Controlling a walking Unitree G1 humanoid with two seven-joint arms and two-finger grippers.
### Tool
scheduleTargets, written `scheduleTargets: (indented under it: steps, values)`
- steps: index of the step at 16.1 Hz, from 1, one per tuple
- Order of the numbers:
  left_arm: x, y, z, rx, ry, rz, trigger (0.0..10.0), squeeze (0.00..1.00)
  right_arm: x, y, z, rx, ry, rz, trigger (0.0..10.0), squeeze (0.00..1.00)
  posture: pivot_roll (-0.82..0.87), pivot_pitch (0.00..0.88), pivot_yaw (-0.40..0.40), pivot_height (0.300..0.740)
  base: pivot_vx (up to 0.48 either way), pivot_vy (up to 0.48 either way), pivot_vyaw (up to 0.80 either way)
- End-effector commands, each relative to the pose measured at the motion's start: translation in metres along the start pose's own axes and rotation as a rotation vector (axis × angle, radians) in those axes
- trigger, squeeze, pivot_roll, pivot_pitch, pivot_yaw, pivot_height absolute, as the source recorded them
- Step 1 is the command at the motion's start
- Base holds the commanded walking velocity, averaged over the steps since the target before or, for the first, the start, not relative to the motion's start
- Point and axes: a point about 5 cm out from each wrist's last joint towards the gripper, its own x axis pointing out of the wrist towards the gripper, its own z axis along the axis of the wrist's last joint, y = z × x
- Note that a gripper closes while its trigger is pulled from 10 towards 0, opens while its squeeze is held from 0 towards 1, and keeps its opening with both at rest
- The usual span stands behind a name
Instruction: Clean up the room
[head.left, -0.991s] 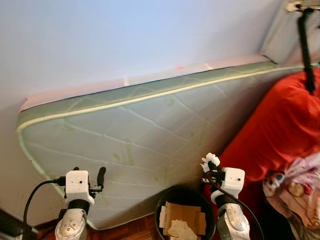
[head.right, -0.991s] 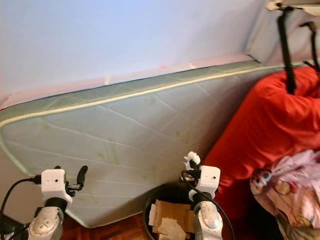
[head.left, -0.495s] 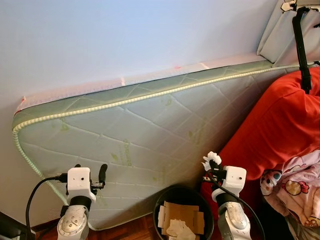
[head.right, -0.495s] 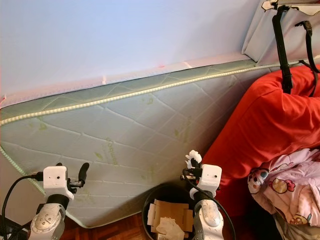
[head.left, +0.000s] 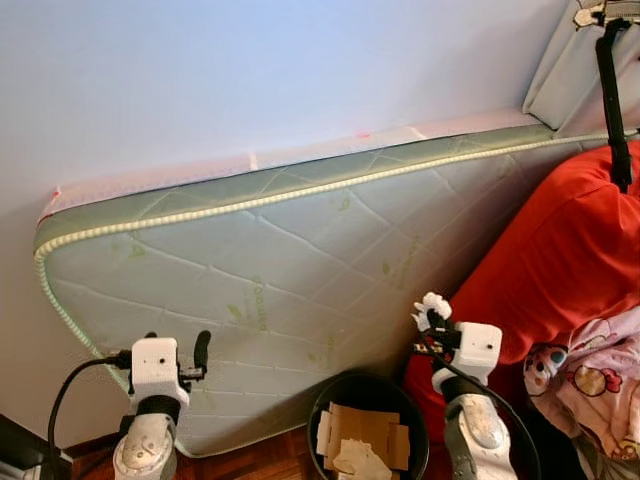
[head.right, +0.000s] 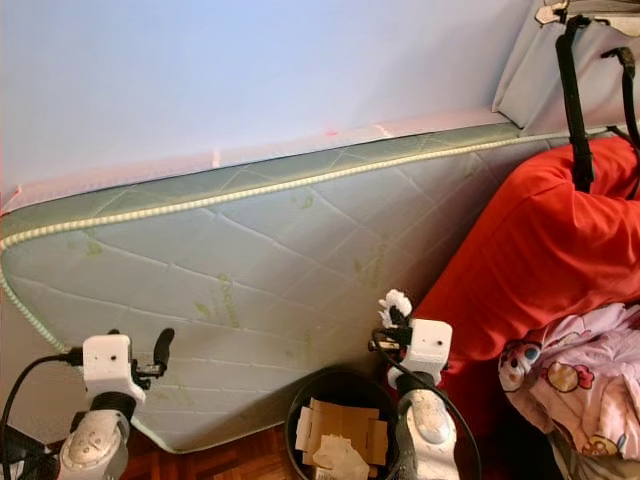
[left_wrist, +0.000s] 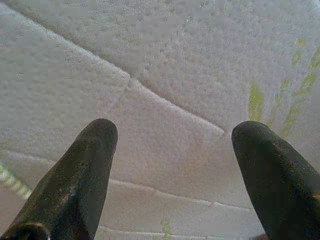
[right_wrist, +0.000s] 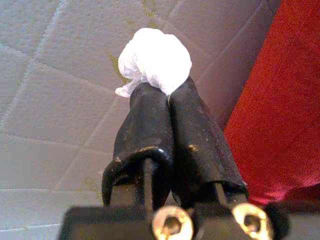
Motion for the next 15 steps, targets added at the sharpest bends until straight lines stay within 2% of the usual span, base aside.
scheduleTargets:
  steps: [1, 6, 15]
  values:
    - [-0.0001, -0.0036, 0.0039, 0.007, -0.02, -0.005, 10.0, 0.0, 0.0007, -0.0003, 0.0034, 0.005, -0.012, 0.002, 10.0, 0.0, -0.06, 0.0, -0.059, 0.711, 0.0, 0.0, 0.0]
    - [0.0056, -0.0064, 0.0112, 0.006, -0.048, -0.017, 10.0, 0.0, 0.0032, 0.0028, 0.0071, 0.012, -0.026, 0.001, 10.0, 0.0, -0.04, 0.0, -0.059, 0.711, 0.0, 0.0, 0.0]
    - [0.0051, -0.0064, 0.0116, 0.013, -0.048, -0.028, 10.0, 0.0, -0.001, 0.0016, 0.0045, 0.008, -0.018, -0.019, 10.0, 0.0, -0.04, 0.0, -0.052, 0.711, 0.0, 0.0, 0.0]
